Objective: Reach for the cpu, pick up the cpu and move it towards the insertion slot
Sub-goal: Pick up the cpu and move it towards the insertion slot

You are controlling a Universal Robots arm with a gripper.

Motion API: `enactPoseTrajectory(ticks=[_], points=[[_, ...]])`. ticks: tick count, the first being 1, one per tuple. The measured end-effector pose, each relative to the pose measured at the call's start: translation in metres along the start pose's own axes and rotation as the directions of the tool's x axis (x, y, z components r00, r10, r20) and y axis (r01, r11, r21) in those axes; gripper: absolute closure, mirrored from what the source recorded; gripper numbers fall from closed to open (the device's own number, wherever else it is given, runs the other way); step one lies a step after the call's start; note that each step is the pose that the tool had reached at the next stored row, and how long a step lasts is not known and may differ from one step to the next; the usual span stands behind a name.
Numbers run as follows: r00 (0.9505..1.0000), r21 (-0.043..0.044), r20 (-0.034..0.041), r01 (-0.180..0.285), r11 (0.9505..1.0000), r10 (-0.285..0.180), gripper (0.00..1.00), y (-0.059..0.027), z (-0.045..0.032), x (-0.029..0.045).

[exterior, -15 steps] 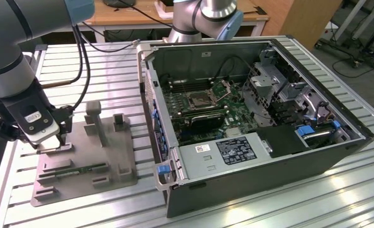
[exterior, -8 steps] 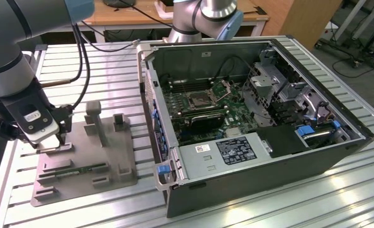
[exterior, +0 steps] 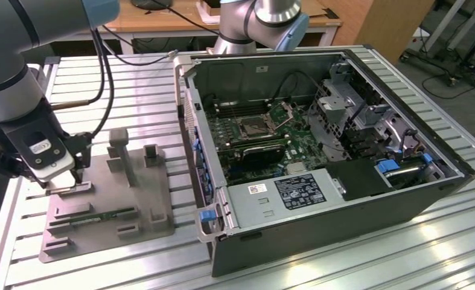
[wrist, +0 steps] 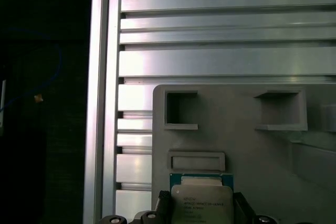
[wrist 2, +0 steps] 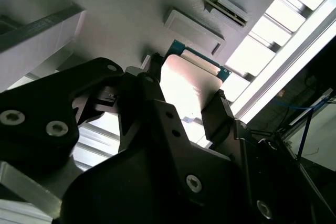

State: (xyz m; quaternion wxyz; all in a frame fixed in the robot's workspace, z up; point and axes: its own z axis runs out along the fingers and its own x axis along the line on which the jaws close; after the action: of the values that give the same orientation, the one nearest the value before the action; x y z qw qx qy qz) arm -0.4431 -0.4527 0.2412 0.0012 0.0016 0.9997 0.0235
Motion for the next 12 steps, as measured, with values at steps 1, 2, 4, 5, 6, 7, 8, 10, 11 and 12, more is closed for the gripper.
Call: enactPoseTrajectory(ticks=[1, 2, 4, 5, 6, 7, 8, 10, 11, 12], points=[[1.0, 0.0001, 0.0, 0.0, 1.0, 0.0, 0.45, 0.0, -0.0003, 0.0], [1.0, 0.0001, -0.0001, 0.0, 1.0, 0.0, 0.45, 0.0, -0.0006, 0.0], [1.0, 0.0001, -0.0001, -0.001, 1.0, 0.001, 0.45, 0.0001, -0.001, 0.0], [1.0, 0.0001, -0.0001, -0.001, 1.0, 0.001, 0.45, 0.0001, -0.0013, 0.0], [1.0, 0.0001, -0.0001, -0.001, 1.0, 0.001, 0.45, 0.0001, -0.0015, 0.0], [1.0, 0.0, 0.0001, -0.001, 1.0, 0.001, 0.45, 0.0001, -0.0017, 0.0], [1.0, 0.0, 0.0001, -0.002, 1.0, 0.002, 0.45, 0.0001, -0.0019, 0.0], [1.0, 0.0001, 0.0, -0.002, 1.0, 0.002, 0.45, 0.0001, -0.0024, 0.0], [1.0, 0.0001, 0.0, -0.002, 1.0, 0.002, 0.45, 0.0001, -0.0026, 0.0], [1.0, 0.0001, 0.0, -0.002, 1.0, 0.002, 0.45, 0.0001, -0.0028, 0.0]])
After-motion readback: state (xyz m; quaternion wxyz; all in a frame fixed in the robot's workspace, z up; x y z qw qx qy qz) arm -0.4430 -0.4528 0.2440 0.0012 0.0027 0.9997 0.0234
